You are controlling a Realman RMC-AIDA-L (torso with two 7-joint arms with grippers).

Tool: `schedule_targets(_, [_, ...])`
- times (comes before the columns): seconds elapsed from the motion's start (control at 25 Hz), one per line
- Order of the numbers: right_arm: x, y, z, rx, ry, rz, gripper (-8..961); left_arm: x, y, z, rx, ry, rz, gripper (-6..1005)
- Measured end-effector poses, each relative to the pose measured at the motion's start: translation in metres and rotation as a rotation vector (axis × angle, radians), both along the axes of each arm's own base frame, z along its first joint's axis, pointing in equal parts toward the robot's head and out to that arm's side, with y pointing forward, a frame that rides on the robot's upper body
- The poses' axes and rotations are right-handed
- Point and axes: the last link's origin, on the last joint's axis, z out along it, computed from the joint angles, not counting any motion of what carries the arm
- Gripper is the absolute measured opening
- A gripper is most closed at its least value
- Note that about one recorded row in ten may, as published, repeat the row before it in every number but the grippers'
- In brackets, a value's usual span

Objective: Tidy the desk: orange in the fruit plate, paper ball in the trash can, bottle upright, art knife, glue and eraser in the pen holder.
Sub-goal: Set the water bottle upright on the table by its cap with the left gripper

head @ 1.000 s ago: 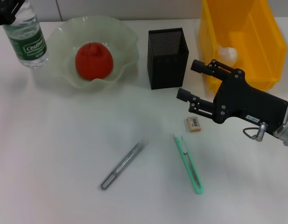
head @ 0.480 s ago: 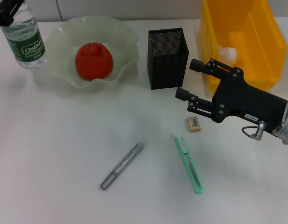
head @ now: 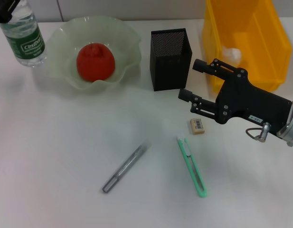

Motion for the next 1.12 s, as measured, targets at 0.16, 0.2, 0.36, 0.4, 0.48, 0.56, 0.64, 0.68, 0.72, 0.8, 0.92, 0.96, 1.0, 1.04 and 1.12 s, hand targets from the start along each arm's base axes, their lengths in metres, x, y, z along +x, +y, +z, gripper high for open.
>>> schedule_targets(0.16, [0.0,0.0,0.0,0.0,0.001,-0.001,731,0.0,0.0,0.004,0.016,-0.012,0.003,445])
schedule_targets(0.2, [0.0,0.0,0.0,0.0,0.001,-0.001,731,-0.001,0.0,0.004,0.018,-0.013,0.005,445])
schedule_targets(0.36, [0.0,0.0,-0.001,-0.003,0.0,0.0,731,-0.004,0.0,0.004,0.02,-0.017,0.017,446])
schedule_targets(0.4, [0.0,-0.001,-0.001,-0.003,0.0,0.001,731,-0.005,0.0,0.004,0.021,-0.016,0.021,446])
schedule_targets(0.48, [-0.001,0.0,-0.001,-0.003,0.0,0.002,731,-0.006,0.0,0.004,0.024,-0.013,0.032,446])
schedule_targets(0.56, [-0.001,0.0,-0.001,-0.004,0.0,0.004,731,-0.008,0.001,0.003,0.026,-0.008,0.043,446])
schedule_targets(0.64, [-0.001,0.0,-0.001,-0.004,0.001,0.007,731,-0.01,0.002,-0.003,0.02,0.0,0.054,446])
schedule_targets(0.68, [-0.001,0.0,-0.001,-0.004,0.001,0.007,731,-0.01,0.002,-0.003,0.02,0.0,0.054,446])
schedule_targets(0.72, [-0.002,0.0,-0.001,-0.005,0.002,0.008,731,-0.011,0.002,-0.005,0.018,0.004,0.059,446])
schedule_targets(0.8, [-0.002,0.0,-0.001,-0.004,0.002,0.008,731,-0.012,0.003,-0.007,0.018,0.008,0.07,446])
schedule_targets(0.92, [-0.001,0.0,-0.001,-0.004,0.002,0.008,731,-0.013,0.004,-0.009,0.015,0.01,0.077,446])
schedule_targets(0.96, [-0.001,0.0,-0.001,-0.004,0.002,0.008,731,-0.013,0.005,-0.01,0.014,0.011,0.078,446])
schedule_targets(1.0, [-0.001,-0.001,-0.001,-0.005,0.002,0.008,731,-0.013,0.005,-0.011,0.014,0.014,0.079,446])
schedule_targets(1.04, [-0.002,-0.001,-0.001,-0.005,0.003,0.009,731,-0.014,0.004,-0.012,0.015,0.021,0.08,446])
schedule_targets(1.12, [-0.002,-0.001,-0.001,-0.005,0.004,0.009,731,-0.014,0.004,-0.012,0.016,0.024,0.079,446])
